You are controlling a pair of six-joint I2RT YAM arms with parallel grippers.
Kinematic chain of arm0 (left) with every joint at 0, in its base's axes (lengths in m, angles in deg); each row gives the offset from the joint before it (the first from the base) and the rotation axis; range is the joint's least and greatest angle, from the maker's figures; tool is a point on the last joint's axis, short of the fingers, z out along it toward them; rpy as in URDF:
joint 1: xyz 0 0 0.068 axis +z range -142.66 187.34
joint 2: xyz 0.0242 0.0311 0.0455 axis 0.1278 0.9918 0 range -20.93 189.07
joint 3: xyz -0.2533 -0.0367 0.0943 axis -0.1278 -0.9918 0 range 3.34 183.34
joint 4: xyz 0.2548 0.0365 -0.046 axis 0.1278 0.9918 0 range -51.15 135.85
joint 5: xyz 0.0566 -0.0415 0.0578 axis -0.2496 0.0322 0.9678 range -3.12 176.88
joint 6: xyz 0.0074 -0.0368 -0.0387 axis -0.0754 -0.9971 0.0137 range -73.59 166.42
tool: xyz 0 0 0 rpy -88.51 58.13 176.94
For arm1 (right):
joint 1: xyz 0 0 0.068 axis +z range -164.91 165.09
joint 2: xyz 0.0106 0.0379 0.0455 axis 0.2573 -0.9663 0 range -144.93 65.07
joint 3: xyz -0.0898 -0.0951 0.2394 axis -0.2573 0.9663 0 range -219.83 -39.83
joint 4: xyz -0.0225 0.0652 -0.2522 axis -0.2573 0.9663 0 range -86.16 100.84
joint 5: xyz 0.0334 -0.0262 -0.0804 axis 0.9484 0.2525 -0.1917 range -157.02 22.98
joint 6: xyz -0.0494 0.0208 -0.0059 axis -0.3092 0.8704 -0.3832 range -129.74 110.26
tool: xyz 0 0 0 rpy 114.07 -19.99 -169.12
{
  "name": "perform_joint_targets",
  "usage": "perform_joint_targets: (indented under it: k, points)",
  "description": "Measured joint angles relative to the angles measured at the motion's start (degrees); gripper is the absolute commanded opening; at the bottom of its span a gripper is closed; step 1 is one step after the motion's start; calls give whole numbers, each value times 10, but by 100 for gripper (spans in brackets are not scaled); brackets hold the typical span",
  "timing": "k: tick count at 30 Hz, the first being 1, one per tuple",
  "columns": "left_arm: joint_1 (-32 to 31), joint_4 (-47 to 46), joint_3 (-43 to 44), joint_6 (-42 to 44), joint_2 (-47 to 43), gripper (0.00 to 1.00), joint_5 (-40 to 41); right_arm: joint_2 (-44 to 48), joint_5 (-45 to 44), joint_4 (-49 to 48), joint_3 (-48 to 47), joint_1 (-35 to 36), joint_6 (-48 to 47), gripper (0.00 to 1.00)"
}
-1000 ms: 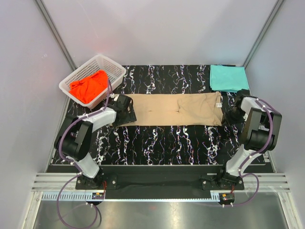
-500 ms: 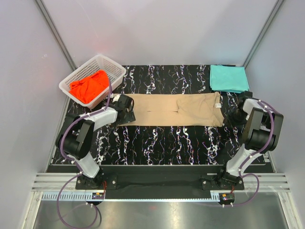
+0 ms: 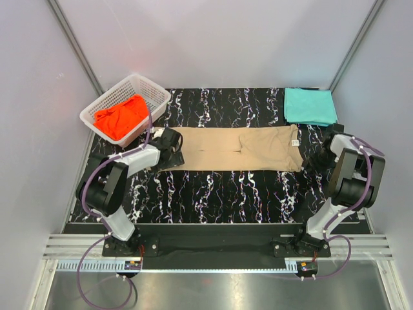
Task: Fold and stack the t-shirts
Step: Fold the tshirt
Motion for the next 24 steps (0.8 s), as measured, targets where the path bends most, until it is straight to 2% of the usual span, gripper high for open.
perform_joint_targets:
  k: [13, 24]
  points:
    - [-6, 14, 5, -2, 0, 88, -5, 0, 70, 47, -19, -1, 75, 44]
    - [-11, 15, 6, -2, 0, 88, -6, -30, 98, 62, -50, -1, 143, 43]
